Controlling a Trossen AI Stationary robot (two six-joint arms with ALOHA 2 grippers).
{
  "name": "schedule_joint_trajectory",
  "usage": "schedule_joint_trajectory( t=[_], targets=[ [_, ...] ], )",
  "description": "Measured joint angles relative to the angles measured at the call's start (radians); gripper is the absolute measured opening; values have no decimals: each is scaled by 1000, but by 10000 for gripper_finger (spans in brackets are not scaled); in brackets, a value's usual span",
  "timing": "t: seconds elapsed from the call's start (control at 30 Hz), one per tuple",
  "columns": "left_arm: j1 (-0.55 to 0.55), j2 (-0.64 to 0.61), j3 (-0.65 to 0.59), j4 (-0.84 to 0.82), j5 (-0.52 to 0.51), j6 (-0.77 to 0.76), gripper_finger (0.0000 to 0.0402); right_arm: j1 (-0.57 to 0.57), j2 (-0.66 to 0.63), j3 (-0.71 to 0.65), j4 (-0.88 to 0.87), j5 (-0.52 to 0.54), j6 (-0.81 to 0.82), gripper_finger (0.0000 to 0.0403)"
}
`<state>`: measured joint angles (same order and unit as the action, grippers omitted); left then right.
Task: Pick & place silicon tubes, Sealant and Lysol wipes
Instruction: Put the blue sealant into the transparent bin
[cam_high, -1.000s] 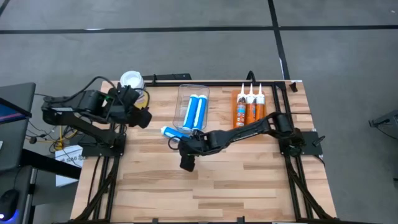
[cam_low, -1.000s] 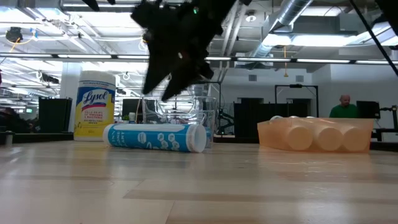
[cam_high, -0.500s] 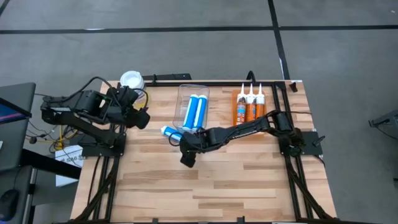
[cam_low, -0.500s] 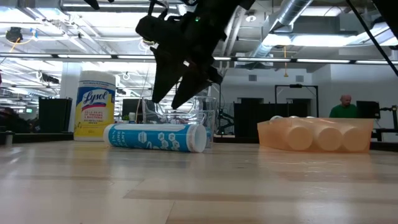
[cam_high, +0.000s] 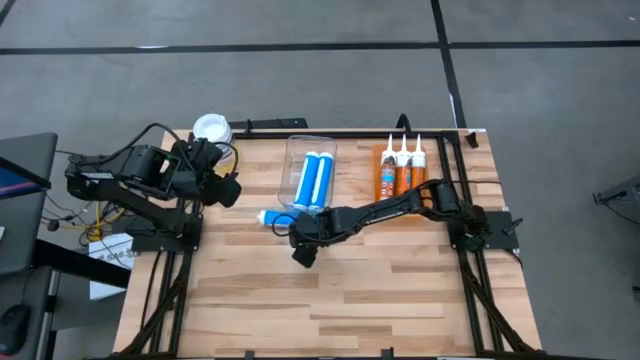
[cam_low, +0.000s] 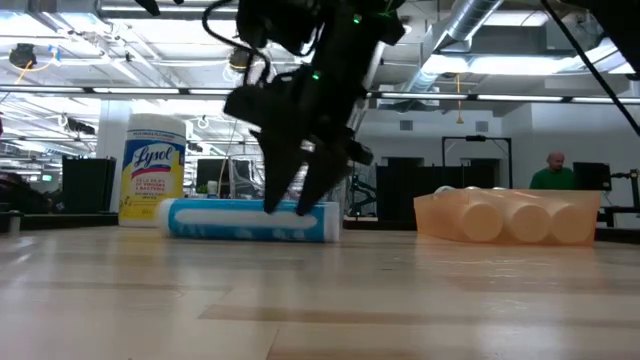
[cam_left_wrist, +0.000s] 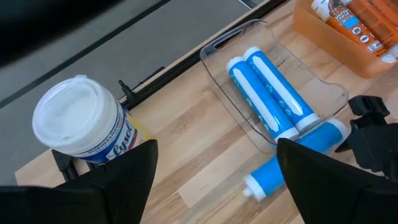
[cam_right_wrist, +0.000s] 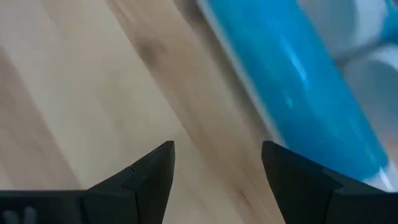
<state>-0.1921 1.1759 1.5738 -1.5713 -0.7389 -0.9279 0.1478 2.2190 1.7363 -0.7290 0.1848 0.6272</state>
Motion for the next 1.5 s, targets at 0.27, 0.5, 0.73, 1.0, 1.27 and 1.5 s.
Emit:
schedule_joint_trajectory(
  t=[0.27,0.5,0.73,1.0,1.27,1.5],
  targets=[
    [0,0,0,0,0,0,321,11,5,17,3,-3,4,234],
    [0,0,0,1,0,0,321,41,4,151,-52,61,-120,234],
    [0,0,0,2,0,0,321,-14,12,156,-57,57,-201,234],
    [0,0,0,2,0,0,321,-44,12,138,-44,25,-217,234],
    [0,0,0,2,1,4,321,-30,48,137,-37,6,-217,234],
    [0,0,0,2,1,5,321,-30,100,136,-45,-32,-210,234]
  ],
)
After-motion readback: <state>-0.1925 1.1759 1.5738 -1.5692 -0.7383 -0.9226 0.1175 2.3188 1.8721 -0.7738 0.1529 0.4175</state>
